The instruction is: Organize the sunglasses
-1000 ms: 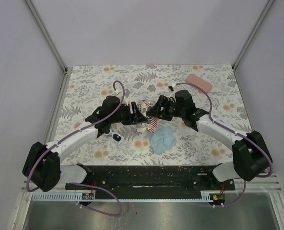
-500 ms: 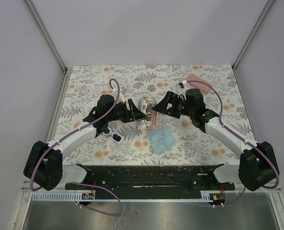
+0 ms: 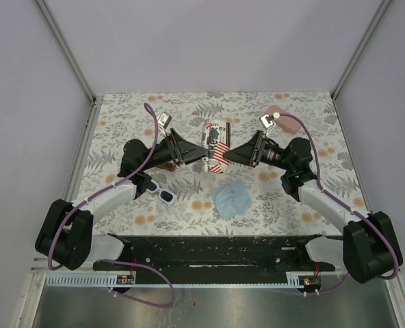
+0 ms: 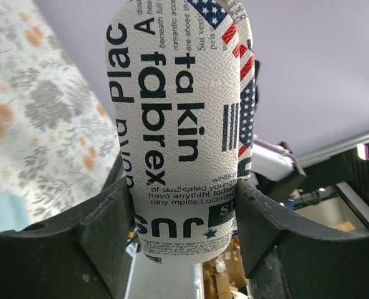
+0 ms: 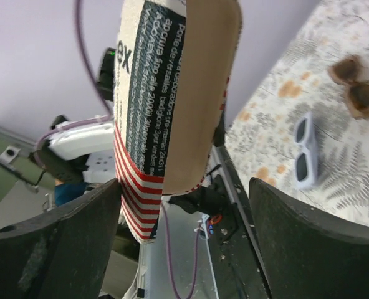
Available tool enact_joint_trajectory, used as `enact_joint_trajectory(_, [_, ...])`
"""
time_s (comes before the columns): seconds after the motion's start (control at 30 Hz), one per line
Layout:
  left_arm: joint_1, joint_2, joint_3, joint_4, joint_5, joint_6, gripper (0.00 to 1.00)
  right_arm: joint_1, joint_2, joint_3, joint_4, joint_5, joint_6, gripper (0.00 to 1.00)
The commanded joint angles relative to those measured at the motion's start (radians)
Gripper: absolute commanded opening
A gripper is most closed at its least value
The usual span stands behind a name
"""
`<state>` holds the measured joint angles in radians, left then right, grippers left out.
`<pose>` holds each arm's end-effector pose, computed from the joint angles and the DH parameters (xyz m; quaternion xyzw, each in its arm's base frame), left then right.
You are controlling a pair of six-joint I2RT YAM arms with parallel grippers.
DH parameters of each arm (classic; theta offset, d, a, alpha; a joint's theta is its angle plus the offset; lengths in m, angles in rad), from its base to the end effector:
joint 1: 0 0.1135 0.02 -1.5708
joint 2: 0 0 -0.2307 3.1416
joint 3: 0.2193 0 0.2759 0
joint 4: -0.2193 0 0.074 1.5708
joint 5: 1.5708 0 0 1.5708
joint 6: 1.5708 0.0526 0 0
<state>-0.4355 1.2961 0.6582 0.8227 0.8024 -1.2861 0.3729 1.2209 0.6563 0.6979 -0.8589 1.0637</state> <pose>0.2725 -0.1685 0.2437 0.0310 0.6597 -0.6997 0.2725 0.2723 0.1493 0.2512 -0.0922 0.6694 0.6568 0.3348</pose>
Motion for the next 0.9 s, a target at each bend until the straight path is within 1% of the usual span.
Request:
enact_joint_trajectory(0.0, [0.000, 0.017, -0.009, 0.342, 0.058, -0.186, 0.30, 0.004, -0.014, -0.023, 0.372, -0.071, 0.183, 0.86])
enact_joint_trajectory(0.1, [0.000, 0.014, -0.022, 0.342, 0.054, -0.187, 0.30, 0.001, -0.015, -0.026, 0.457, -0.072, 0.229, 0.81])
enact_joint_trajectory(0.27, [-0.002, 0.002, -0.025, 0.291, 0.054, -0.160, 0.31, 0.001, 0.008, -0.015, 0.512, -0.075, 0.269, 0.76])
enact_joint_trajectory(0.33, [-0.002, -0.014, -0.020, 0.241, 0.055, -0.131, 0.31, 0.003, 0.018, -0.012, 0.517, -0.074, 0.280, 0.76])
enact_joint_trajectory(0.4, [-0.002, -0.033, -0.011, 0.167, 0.054, -0.084, 0.31, 0.003, 0.022, -0.009, 0.491, -0.075, 0.269, 0.82])
enact_joint_trajectory(0.47, [-0.002, -0.067, 0.010, 0.025, 0.047, 0.031, 0.31, 0.003, 0.011, 0.002, 0.372, -0.052, 0.201, 0.86])
enact_joint_trajectory(0.5, [-0.002, -0.090, 0.026, -0.084, 0.034, 0.094, 0.31, 0.003, 0.000, 0.012, 0.273, -0.034, 0.153, 0.86])
enact_joint_trajectory(0.53, [-0.002, -0.116, 0.055, -0.225, 0.017, 0.188, 0.31, 0.001, -0.018, 0.022, 0.165, 0.004, 0.089, 0.87])
enact_joint_trajectory(0.57, [-0.002, -0.135, 0.095, -0.370, -0.021, 0.303, 0.31, 0.000, -0.043, 0.038, 0.002, 0.058, 0.006, 0.89])
enact_joint_trajectory(0.6, [-0.002, -0.159, 0.139, -0.563, -0.085, 0.412, 0.31, 0.000, -0.072, 0.055, -0.202, 0.133, -0.063, 0.90])
enact_joint_trajectory(0.63, [-0.002, -0.173, 0.190, -0.706, -0.141, 0.514, 0.32, 0.000, -0.095, 0.065, -0.281, 0.177, -0.127, 0.91])
enact_joint_trajectory(0.67, [-0.003, -0.185, 0.219, -0.814, -0.187, 0.569, 0.33, 0.000, -0.119, 0.065, -0.308, 0.191, -0.160, 0.91])
enact_joint_trajectory(0.7, [-0.002, -0.192, 0.237, -0.874, -0.210, 0.609, 0.33, 0.000, -0.139, 0.069, -0.336, 0.199, -0.188, 0.91])
enact_joint_trajectory(0.77, [-0.002, -0.198, 0.248, -0.907, -0.209, 0.633, 0.34, 0.001, -0.153, 0.086, -0.403, 0.219, -0.226, 0.92])
enact_joint_trajectory(0.83, [-0.002, -0.187, 0.238, -0.872, -0.181, 0.608, 0.34, 0.001, -0.135, 0.107, -0.431, 0.204, -0.248, 0.91])
enact_joint_trajectory(0.87, [-0.002, -0.179, 0.225, -0.828, -0.152, 0.579, 0.34, 0.001, -0.120, 0.109, -0.417, 0.180, -0.239, 0.91])
